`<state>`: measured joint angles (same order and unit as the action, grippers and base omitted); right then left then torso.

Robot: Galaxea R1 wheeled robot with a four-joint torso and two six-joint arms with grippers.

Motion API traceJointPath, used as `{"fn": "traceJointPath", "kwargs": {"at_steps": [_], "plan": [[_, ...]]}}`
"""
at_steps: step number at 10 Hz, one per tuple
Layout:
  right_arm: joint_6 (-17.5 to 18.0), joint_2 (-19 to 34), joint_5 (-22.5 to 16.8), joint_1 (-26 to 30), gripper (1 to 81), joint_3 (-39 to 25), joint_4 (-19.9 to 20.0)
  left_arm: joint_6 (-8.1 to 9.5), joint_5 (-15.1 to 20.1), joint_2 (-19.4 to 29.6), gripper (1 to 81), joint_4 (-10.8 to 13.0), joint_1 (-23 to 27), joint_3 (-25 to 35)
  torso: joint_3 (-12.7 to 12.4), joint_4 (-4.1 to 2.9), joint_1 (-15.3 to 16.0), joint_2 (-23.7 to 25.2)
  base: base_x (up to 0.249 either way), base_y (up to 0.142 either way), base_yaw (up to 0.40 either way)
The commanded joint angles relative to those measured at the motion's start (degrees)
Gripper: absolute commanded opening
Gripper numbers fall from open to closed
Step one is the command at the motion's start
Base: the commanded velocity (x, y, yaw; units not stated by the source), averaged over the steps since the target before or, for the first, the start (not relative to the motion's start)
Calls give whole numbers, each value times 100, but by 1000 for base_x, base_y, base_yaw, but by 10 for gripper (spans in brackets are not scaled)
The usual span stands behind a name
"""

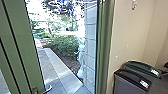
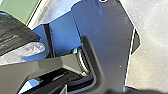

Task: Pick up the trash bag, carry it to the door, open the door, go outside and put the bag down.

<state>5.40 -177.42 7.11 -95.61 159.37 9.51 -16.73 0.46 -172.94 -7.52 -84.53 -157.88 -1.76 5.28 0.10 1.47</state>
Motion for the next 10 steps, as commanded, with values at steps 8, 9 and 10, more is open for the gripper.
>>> {"fn": "traceJointPath", "kwargs": {"at_steps": [8, 9, 10], "plan": [[-39, 424, -201, 274, 811, -882, -257, -50, 112, 461, 10, 14, 283, 715, 0, 0, -2, 0, 0, 0, 331], [-39, 424, -201, 292, 811, -882, -248, -50, 112, 453, 10, 14, 283, 715, 0, 0, -2, 0, 0, 0, 331], [-39, 416, -192, 292, 811, -873, -248, -50, 112, 444, 10, 14, 283, 706, 0, 0, -2, 0, 0, 0, 331]]}}
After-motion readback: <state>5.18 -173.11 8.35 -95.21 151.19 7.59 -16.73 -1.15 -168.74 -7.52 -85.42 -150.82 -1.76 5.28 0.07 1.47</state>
